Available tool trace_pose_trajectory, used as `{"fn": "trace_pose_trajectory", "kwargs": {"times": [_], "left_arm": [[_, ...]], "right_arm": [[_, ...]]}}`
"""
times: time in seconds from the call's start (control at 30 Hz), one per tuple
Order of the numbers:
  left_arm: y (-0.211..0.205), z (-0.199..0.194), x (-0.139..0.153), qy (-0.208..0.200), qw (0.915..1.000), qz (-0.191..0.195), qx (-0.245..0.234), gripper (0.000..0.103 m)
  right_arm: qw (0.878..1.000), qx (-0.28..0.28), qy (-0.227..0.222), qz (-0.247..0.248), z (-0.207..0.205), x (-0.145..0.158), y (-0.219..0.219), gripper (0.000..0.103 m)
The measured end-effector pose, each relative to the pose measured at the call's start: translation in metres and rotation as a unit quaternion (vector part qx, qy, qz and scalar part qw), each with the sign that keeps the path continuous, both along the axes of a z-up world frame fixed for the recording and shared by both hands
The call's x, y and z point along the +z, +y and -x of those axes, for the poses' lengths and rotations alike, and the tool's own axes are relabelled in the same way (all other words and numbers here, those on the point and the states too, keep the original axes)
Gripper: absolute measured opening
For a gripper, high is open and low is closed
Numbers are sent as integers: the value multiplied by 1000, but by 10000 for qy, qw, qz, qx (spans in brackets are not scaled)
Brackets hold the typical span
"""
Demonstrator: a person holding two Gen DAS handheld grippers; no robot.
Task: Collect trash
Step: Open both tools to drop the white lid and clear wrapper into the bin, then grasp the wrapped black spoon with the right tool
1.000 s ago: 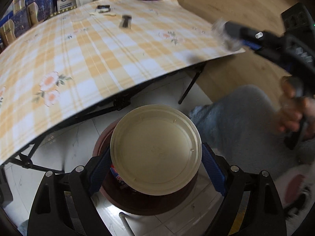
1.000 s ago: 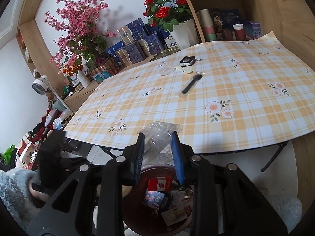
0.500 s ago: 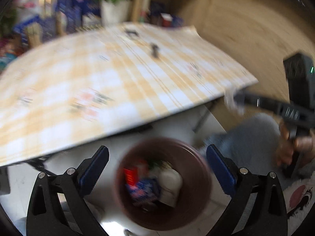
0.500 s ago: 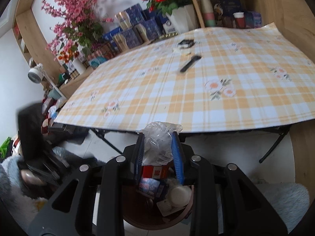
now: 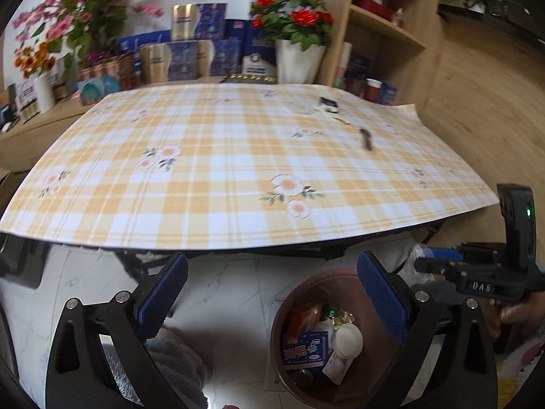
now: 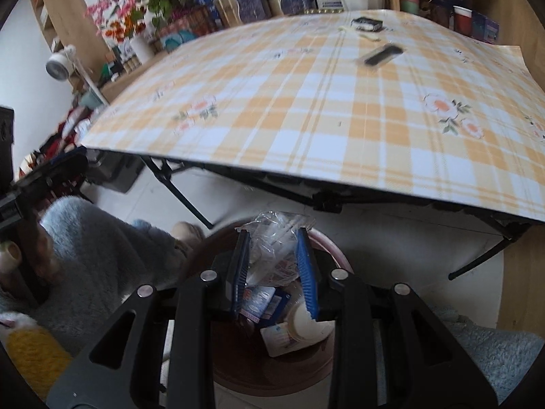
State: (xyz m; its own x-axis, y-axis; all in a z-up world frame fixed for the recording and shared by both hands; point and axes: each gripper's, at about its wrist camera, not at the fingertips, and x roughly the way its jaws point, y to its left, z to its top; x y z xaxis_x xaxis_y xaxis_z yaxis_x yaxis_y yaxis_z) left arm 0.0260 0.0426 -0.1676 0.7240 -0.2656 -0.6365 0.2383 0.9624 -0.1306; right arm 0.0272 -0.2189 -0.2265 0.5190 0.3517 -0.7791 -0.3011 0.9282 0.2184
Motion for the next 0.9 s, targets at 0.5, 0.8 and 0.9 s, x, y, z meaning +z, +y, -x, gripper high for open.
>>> {"fn": "trace_pose_trajectory", "kwargs": {"times": [0.5,0.8,0.9], "left_arm": [[-5,4,-2,-80,9999,-35,-143,97],[-7,8,2,-192,9997,-63,-140,97],[-9,6,4,-229,9995,-89,-189,97]], "right_arm": [[9994,-69,-349,-40,8,6,-1,67],[9940,-755,-698,-381,7,25,-30,97],[9914,-1026,-658,-471,4,27,-41,97]]}}
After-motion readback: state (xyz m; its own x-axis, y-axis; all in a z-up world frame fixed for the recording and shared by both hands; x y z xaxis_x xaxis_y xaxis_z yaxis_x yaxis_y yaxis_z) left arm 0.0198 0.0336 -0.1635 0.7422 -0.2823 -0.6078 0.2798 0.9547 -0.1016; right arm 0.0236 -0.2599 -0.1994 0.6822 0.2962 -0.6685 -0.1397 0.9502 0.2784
